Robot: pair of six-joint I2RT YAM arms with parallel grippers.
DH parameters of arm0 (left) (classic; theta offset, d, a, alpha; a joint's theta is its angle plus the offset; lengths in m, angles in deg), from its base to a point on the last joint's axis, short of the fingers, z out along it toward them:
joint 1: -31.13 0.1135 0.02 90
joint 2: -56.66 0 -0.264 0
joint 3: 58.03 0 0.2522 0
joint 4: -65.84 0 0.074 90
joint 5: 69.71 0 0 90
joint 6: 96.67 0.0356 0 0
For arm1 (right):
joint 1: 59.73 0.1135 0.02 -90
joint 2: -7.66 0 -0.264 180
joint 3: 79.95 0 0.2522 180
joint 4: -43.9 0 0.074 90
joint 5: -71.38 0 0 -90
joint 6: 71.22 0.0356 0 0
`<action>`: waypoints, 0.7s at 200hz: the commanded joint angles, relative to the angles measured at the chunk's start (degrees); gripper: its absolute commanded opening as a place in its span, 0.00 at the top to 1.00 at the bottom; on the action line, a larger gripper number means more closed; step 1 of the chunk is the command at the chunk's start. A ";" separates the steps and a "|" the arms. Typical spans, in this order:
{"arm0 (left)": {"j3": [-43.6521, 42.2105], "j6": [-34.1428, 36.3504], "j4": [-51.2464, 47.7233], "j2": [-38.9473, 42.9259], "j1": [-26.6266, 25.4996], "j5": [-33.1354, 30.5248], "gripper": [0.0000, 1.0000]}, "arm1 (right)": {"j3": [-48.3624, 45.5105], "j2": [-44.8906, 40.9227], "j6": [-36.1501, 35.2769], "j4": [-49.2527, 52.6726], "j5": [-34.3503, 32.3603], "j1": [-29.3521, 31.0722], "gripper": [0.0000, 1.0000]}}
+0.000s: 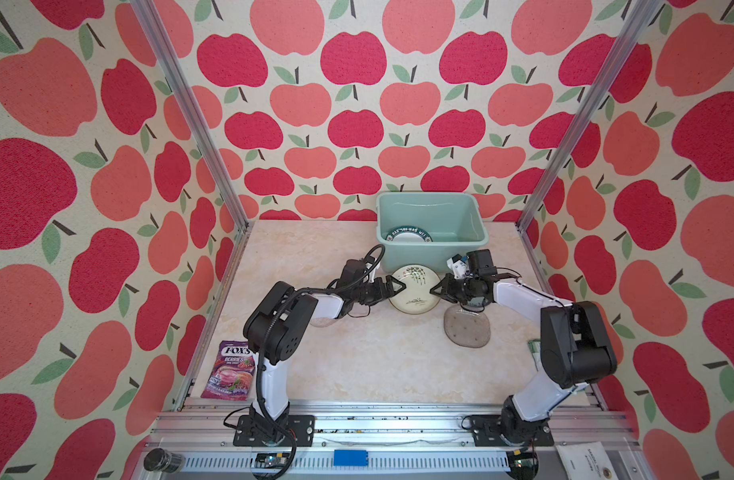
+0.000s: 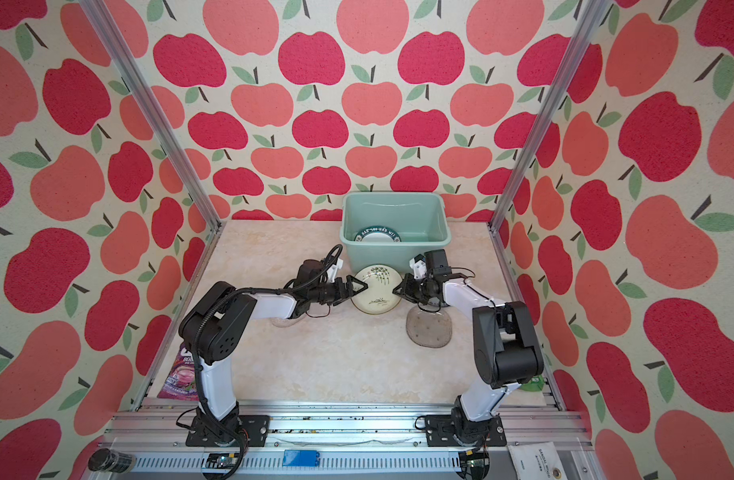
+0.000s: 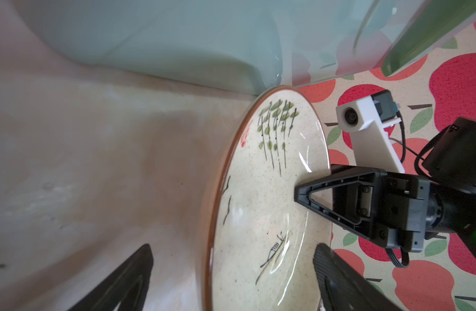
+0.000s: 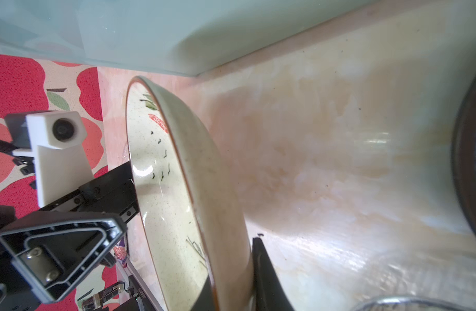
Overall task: Place the plates into the plastic bin on the countertop
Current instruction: 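Close both grippers on opposite edges of the cream plate, then lift the cream plate upright with the right gripper while the left releases and withdraws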
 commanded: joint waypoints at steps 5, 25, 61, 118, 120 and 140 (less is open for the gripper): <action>-0.65 0.83 -3.02 8.55 -0.33 -1.62 0.04 | 0.62 -7.30 -3.56 7.09 -0.70 0.71 0.98; -0.91 2.48 -7.61 14.88 -1.13 -3.54 0.02 | -0.28 -12.40 -4.28 11.40 -2.49 0.77 0.98; -0.11 6.64 -19.10 25.43 -2.26 -6.17 0.00 | -2.71 -23.42 -3.31 17.64 -4.77 0.77 1.00; 2.31 12.18 -41.76 44.66 -2.85 -15.24 0.01 | -1.75 -40.20 -0.74 27.51 -6.37 0.82 1.00; 2.40 12.29 -42.59 45.25 -2.89 -15.59 0.01 | -1.56 -40.57 -0.69 27.78 -6.36 0.85 1.00; 2.53 13.74 -50.18 51.51 -2.89 -18.48 0.01 | 1.10 -43.38 0.08 30.56 -6.08 0.82 1.00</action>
